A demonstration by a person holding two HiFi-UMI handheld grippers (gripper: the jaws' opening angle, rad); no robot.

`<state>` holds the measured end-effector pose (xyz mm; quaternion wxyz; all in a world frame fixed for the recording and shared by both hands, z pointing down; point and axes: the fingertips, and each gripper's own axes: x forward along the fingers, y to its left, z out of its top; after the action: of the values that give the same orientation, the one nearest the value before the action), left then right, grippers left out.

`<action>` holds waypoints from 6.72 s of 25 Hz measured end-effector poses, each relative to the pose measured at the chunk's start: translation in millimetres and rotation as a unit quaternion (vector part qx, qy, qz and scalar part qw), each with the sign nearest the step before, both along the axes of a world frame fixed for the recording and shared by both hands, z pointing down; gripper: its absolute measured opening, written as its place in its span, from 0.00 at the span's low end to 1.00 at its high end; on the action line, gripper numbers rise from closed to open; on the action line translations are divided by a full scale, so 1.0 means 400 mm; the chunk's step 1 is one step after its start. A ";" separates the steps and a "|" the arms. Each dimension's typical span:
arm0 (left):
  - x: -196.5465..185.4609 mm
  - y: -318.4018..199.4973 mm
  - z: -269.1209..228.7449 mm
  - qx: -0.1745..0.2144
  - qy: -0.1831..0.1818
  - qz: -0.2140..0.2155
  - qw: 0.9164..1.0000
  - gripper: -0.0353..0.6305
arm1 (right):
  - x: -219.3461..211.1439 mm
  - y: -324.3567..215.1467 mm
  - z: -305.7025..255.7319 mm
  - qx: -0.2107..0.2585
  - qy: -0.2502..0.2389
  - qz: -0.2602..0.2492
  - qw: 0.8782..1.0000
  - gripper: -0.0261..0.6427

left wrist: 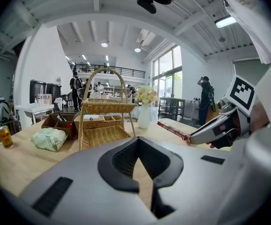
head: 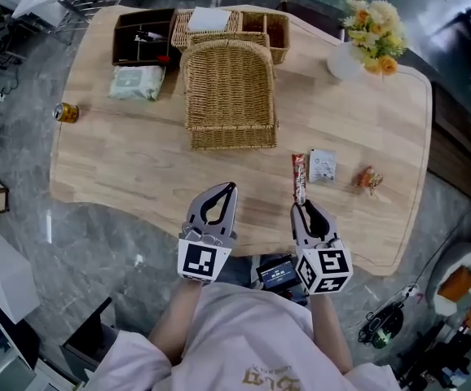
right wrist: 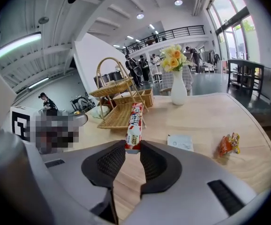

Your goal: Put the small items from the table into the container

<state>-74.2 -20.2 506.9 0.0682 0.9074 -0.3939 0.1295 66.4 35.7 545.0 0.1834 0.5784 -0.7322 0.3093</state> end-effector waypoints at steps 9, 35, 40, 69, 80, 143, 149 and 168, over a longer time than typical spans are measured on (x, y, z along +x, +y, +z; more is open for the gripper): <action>-0.039 -0.050 -0.093 0.003 0.023 -0.042 0.999 0.06 | -0.050 -0.058 -0.133 0.052 -0.004 -0.020 0.998 0.21; -0.113 -0.204 -0.241 0.060 0.048 -0.052 0.996 0.06 | -0.201 -0.264 -0.262 0.096 -0.001 -0.060 0.994 0.21; -0.117 -0.225 -0.234 0.073 0.043 -0.038 0.996 0.06 | -0.213 -0.309 -0.265 0.094 0.007 -0.064 0.994 0.21; -0.142 -0.202 -0.224 0.095 0.037 -0.030 0.994 0.06 | -0.217 -0.374 -0.306 0.146 0.041 -0.041 0.988 0.21; -0.161 -0.174 -0.273 0.086 0.045 -0.047 0.994 0.06 | -0.200 -0.294 -0.370 0.220 0.053 -0.035 0.973 0.10; 0.241 0.010 -0.340 0.102 0.036 0.007 0.994 0.06 | 0.264 -0.014 -0.360 0.234 0.051 0.045 0.970 0.07; 0.289 0.003 -0.261 0.082 0.020 0.015 0.996 0.06 | 0.316 -0.015 -0.270 0.199 0.065 0.039 0.977 0.07; 0.404 -0.001 0.005 0.017 -0.023 0.030 0.999 0.06 | 0.364 -0.031 0.010 0.087 0.057 -0.004 0.995 0.07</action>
<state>87.4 -20.4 508.8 0.0402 0.9167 -0.3699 0.1455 212.1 23.2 549.0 0.1746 0.6058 -0.7473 0.2100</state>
